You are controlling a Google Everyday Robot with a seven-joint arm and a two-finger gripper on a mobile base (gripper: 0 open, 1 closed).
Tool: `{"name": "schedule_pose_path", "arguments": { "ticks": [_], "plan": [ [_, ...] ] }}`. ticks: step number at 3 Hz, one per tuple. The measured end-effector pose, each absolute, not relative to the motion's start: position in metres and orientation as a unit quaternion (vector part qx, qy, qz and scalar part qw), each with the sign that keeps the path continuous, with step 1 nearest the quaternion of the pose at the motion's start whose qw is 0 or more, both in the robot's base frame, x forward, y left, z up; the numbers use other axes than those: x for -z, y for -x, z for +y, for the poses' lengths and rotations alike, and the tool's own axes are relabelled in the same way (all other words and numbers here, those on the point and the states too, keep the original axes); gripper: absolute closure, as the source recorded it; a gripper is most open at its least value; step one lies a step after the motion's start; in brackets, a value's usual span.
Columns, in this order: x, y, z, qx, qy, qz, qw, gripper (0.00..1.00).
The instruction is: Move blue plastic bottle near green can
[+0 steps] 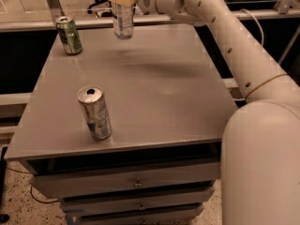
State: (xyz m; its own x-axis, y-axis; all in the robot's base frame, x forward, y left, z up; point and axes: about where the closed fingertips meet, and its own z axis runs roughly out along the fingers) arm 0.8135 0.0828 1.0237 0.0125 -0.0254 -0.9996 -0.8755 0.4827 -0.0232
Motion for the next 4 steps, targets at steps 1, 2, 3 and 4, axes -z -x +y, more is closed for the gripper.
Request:
{"name": "schedule_pose_path", "arguments": {
  "ticks": [1,2,3,4],
  "plan": [
    [-1.023,-0.814,0.083,-0.349,0.369,0.61,0.608,1.0],
    [-1.024,-0.807,0.104,-0.364,0.383,0.602,0.599,1.0],
    [-1.023,-0.799,0.151,-0.39,0.411,0.58,0.585,1.0],
    [-1.015,-0.793,0.191,-0.404,0.443,0.567,0.565,1.0]
  ]
}}
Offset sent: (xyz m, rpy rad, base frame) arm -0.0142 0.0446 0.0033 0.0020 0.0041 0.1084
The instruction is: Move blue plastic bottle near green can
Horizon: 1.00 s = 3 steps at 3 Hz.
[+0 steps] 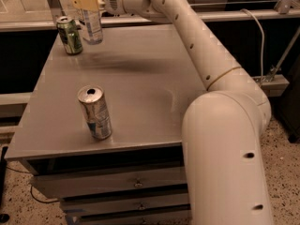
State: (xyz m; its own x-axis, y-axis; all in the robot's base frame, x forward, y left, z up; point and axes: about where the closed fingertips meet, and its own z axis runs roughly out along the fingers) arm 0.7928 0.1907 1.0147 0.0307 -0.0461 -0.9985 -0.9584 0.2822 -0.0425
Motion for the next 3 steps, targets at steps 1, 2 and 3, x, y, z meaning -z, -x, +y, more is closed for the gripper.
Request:
{"name": "schedule_pose_path", "arguments": {
  "ticks": [1,2,3],
  "plan": [
    [-0.996,-0.786,0.216,-0.404,0.471,0.57,0.538,1.0],
    [-0.978,-0.784,0.226,-0.401,0.485,0.578,0.518,1.0],
    [-0.97,-0.786,0.228,-0.403,0.484,0.582,0.515,1.0]
  ]
}}
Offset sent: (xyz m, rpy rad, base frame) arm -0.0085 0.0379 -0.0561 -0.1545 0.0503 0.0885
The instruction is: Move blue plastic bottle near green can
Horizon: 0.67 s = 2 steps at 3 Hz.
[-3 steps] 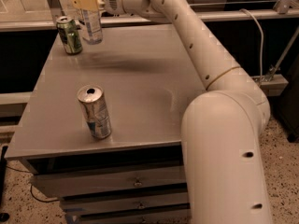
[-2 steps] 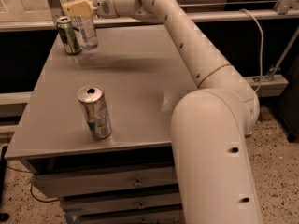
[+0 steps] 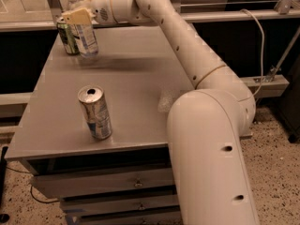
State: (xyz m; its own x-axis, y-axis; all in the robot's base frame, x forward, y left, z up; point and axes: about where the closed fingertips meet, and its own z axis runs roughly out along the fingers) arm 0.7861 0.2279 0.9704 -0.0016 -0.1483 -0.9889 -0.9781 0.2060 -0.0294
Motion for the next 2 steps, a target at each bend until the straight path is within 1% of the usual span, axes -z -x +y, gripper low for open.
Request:
{"name": "schedule_pose_path", "arguments": {
  "ticks": [2],
  "plan": [
    [-0.9637,-0.802,0.2258,-0.403,0.468,0.583,0.529,1.0]
  ]
}}
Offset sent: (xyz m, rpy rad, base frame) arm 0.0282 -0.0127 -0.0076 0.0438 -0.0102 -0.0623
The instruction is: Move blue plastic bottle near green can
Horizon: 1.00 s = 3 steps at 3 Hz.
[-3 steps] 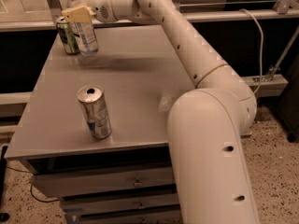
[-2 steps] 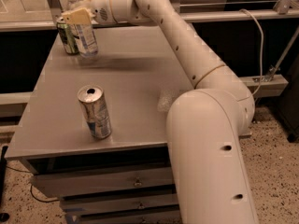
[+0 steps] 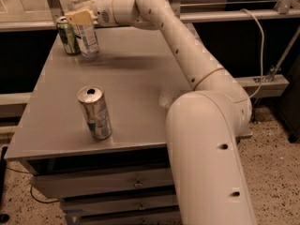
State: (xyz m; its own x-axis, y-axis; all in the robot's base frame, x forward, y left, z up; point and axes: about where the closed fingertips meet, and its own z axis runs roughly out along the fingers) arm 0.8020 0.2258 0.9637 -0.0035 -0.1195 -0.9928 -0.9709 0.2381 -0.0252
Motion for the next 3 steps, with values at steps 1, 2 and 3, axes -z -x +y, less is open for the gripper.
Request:
{"name": "schedule_pose_path", "arguments": {
  "ticks": [1,2,3],
  "plan": [
    [-0.9626,-0.8034,0.2251,-0.402,0.467,0.583,0.529,1.0],
    [-0.9575,-0.808,0.223,-0.402,0.462,0.587,0.529,0.83],
    [-0.9539,-0.812,0.2213,-0.402,0.456,0.589,0.532,0.59]
  ]
}}
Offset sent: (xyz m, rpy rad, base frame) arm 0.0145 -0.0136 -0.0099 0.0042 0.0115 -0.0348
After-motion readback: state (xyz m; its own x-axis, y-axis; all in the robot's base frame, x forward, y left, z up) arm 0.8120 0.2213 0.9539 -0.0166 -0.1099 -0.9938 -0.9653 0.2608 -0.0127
